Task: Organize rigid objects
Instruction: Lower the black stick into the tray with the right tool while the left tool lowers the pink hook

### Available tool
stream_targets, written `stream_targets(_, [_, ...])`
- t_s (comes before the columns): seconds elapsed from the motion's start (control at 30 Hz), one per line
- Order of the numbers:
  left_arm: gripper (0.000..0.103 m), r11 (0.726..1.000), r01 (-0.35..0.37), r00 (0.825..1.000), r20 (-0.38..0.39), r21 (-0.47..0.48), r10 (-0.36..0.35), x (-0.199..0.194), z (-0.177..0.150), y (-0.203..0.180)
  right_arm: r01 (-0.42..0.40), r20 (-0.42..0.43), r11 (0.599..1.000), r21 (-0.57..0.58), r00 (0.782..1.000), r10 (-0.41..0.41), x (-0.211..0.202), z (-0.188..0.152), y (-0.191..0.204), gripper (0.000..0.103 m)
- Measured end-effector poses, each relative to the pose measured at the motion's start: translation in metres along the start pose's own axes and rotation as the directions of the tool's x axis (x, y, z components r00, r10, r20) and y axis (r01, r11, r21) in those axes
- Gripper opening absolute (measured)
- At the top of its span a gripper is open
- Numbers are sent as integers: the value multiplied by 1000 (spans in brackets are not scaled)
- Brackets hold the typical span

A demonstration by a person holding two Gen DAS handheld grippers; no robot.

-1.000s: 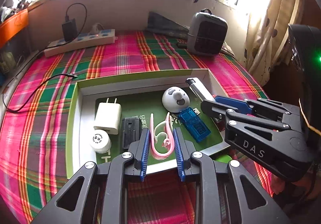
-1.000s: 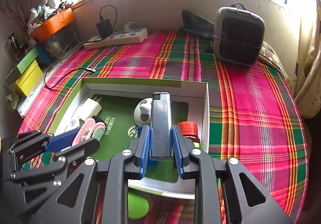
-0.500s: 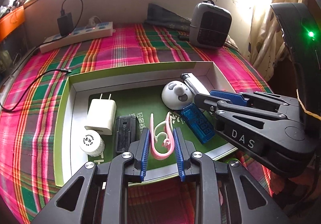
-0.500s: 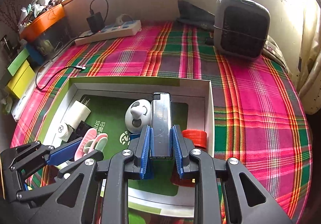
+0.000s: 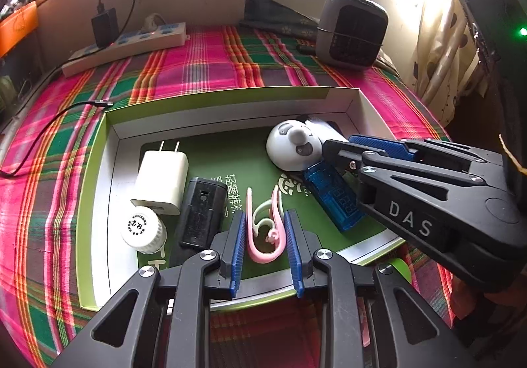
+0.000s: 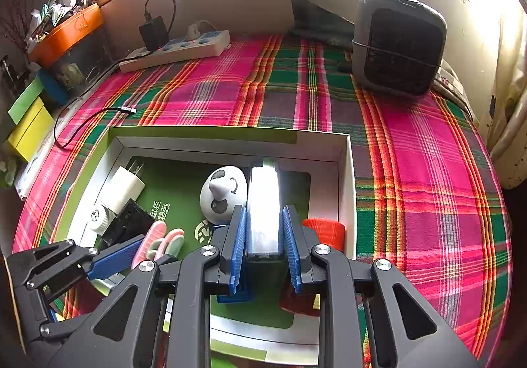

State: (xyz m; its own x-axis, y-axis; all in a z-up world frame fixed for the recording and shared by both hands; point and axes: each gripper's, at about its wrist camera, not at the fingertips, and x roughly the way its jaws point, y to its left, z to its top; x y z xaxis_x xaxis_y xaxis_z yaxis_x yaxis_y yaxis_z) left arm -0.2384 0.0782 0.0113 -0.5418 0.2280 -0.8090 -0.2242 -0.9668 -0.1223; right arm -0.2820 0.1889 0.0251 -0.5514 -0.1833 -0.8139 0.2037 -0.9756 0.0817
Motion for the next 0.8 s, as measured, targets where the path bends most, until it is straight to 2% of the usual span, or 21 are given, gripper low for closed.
stream_targets(0.37, [24,1000,1,1000,-5,-5,-1,-1,0,2,-2,4,1000,14,1000,2,0,1,0,24])
stream_targets(0.53, [31,1000,-4,1000,-3,-7,3,-1,0,3,-2,9,1000,21,1000,2,-1,0,0,24])
stream_targets(0.8, [32,1000,-19,1000,-1,-12,19,-3,-1,4,-7,18,1000,27,1000,6,-5,-2,1,27])
